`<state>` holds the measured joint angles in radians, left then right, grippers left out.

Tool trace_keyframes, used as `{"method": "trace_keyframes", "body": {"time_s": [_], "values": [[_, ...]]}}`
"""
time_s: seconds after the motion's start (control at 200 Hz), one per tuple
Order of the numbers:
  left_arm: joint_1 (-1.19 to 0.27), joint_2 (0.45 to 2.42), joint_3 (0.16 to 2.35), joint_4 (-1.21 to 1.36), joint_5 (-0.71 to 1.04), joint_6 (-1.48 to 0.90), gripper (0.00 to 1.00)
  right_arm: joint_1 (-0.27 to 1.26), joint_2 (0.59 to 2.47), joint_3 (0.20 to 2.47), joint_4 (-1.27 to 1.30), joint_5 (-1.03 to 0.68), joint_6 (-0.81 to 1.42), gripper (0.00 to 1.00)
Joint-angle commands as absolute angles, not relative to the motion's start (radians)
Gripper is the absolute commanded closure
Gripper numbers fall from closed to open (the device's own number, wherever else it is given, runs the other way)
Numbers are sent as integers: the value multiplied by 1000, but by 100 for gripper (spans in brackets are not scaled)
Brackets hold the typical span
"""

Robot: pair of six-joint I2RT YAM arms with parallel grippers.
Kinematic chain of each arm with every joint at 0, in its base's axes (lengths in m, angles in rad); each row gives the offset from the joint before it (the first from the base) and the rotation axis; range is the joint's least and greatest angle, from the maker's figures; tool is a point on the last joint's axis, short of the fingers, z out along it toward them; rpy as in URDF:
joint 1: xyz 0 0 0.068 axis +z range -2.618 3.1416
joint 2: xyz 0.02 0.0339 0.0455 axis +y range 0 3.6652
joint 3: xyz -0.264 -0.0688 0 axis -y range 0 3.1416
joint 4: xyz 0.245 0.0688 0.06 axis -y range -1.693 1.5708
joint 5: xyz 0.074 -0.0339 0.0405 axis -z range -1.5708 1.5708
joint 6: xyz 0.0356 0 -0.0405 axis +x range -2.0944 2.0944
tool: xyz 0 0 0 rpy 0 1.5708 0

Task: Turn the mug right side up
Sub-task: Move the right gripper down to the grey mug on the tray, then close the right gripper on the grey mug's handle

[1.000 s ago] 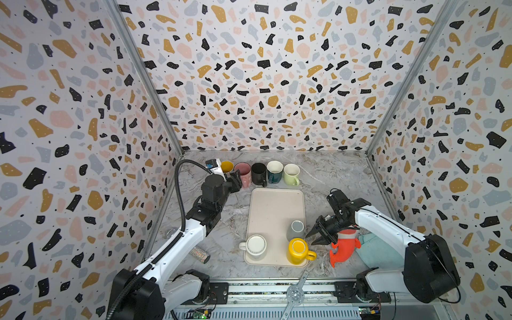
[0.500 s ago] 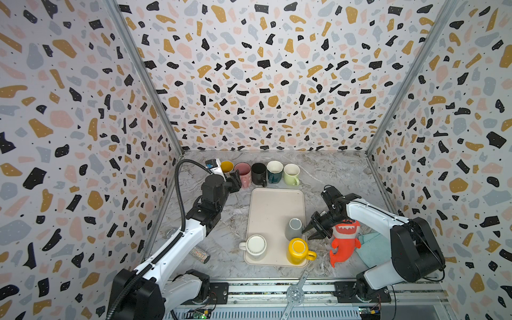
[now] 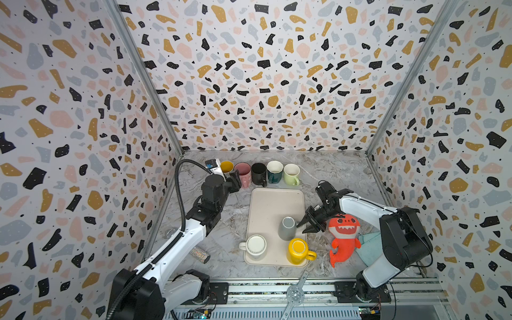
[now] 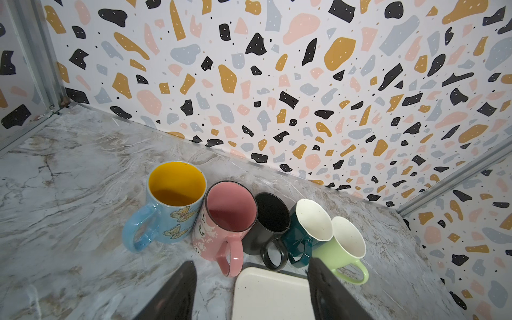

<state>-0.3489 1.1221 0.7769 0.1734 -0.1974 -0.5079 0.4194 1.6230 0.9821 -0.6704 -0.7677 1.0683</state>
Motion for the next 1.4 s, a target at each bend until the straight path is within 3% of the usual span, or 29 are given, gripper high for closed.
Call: {"method": "trace_keyframes", "body": {"time_s": [0.0,0.731,1.397], "values": [[-345,1110,793,176,-214,-488,35,425,1590,1003,-703,-769,1063,64],[-343,1095,779,178,-222,-489,34,374,1658,1113,-707,-767,1086,65],[-343,1104,772,180,-218,-495,34,399,1733,1137,-755,-812,1023,56]]}}
